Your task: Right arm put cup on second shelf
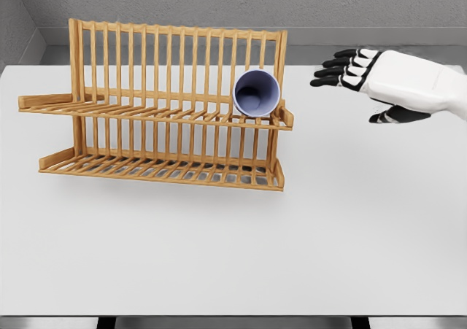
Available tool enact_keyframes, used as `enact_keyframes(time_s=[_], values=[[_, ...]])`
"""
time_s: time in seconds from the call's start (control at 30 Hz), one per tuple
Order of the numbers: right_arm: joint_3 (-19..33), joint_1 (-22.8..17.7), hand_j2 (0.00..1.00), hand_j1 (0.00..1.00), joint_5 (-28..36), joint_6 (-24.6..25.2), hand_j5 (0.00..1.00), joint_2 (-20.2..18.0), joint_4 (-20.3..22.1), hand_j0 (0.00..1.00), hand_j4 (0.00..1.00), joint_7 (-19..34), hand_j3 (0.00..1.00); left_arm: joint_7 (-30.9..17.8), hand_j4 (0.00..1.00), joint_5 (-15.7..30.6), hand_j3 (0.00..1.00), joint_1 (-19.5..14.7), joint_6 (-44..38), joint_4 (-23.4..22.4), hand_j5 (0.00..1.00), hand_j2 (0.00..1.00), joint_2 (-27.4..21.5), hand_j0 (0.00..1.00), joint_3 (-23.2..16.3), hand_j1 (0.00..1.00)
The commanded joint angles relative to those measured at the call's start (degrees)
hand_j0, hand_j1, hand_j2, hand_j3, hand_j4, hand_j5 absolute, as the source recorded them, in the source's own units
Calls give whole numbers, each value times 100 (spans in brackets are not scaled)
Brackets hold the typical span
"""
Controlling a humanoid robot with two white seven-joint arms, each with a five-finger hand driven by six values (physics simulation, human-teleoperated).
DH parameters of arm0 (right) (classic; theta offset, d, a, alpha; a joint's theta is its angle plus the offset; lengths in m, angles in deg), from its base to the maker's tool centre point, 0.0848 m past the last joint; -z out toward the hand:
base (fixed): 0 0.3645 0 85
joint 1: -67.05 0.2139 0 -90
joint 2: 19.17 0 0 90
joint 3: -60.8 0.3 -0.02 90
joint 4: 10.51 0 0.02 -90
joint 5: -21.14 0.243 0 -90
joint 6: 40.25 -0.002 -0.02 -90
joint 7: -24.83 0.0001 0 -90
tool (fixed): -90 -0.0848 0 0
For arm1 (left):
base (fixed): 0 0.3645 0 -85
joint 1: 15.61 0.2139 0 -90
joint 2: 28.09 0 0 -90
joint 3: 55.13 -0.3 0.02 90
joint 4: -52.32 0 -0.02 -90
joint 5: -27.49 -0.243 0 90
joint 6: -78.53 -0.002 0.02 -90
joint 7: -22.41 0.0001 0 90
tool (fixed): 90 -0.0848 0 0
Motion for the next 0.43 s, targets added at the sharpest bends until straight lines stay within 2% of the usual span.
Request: enact_keyframes(time_s=[0.0,0.07,0.4], values=[[9,-9,100,100,27,15,100,90,-2,100,100,-4,100,-5,100,1,100,0,0,1,100,100,0,100,0,100],[0,-26,100,100,9,15,100,205,-11,100,100,-4,100,-5,100,1,100,0,0,1,100,100,0,100,0,100],[53,0,100,100,9,32,100,214,7,100,100,-4,100,-13,100,1,100,-9,0,9,100,100,0,100,-17,100]])
